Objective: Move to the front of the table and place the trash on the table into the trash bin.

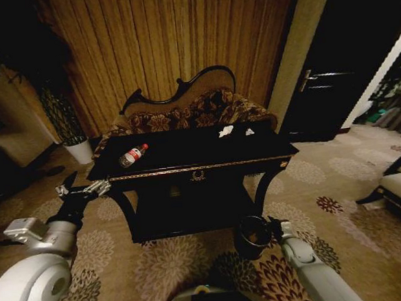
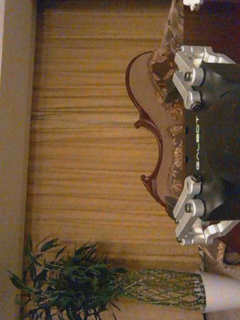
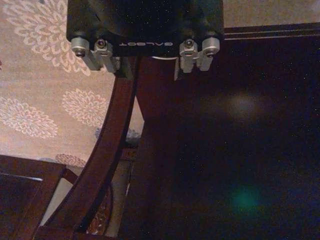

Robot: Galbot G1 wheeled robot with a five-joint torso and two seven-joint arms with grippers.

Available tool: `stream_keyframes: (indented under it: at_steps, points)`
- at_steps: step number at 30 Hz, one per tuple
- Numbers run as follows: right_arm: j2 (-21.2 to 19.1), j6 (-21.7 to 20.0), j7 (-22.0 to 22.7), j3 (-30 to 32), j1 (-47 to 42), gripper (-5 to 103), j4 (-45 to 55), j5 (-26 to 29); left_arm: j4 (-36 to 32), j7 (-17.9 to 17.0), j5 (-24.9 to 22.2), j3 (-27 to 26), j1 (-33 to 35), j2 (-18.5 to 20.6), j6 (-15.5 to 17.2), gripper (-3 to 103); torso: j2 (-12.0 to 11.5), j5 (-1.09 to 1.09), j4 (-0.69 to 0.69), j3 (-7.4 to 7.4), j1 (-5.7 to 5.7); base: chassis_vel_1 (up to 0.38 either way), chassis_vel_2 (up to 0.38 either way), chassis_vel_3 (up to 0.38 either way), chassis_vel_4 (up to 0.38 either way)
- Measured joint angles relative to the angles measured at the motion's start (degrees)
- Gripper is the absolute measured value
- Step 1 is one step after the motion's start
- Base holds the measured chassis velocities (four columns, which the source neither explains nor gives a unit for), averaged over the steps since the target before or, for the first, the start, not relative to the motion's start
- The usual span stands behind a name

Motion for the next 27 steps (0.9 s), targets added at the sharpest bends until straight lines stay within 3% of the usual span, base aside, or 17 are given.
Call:
stream_keyframes:
  at_steps: [6, 8, 9, 11, 15, 27]
  points:
    - [-0.42, 0.06, 0.01, 0.20, -0.24, 75, 1.42, 0.48, 0.00, 0.14, -0.06, 0.05, -0.02, -0.07, -0.02, 100, 0.00, 0.00, 0.00, 0.00, 0.00, 0.000, 0.000, 0.000, 0.000]
    - [-0.45, 0.06, 0.01, 0.23, -0.30, 75, 1.49, 0.56, 0.00, 0.16, -0.06, 0.05, 0.04, -0.09, -0.02, 100, 0.00, 0.00, 0.00, 0.00, 0.00, 0.000, 0.000, 0.000, 0.000]
    - [-0.47, 0.06, 0.01, 0.26, -0.41, 86, 1.64, 0.62, 0.00, 0.24, -0.07, 0.02, 0.13, -0.10, -0.02, 100, 0.00, 0.00, 0.00, 0.00, 0.00, 0.000, 0.000, 0.000, 0.000]
    - [-0.47, 0.06, 0.00, 0.27, -0.47, 86, 1.71, 0.65, 0.00, 0.26, -0.07, -0.03, 0.17, -0.10, -0.04, 100, 0.00, 0.00, 0.00, 0.00, 0.00, 0.000, 0.000, 0.000, 0.000]
    - [-0.76, 0.05, -0.19, 0.25, -0.62, 98, 2.07, 0.73, 0.00, 0.29, -0.18, -0.36, 0.30, 0.03, -0.10, 100, 0.00, 0.00, 0.00, 0.00, 0.00, 0.000, 0.000, 0.000, 0.000]
    - [-0.77, -0.13, -0.31, 0.55, -1.06, 100, 3.05, 1.89, 0.00, 0.29, -0.27, -0.50, 0.30, 0.08, -0.14, 100, 0.00, 0.00, 0.00, 0.00, 0.00, 0.000, 0.000, 0.000, 0.000]
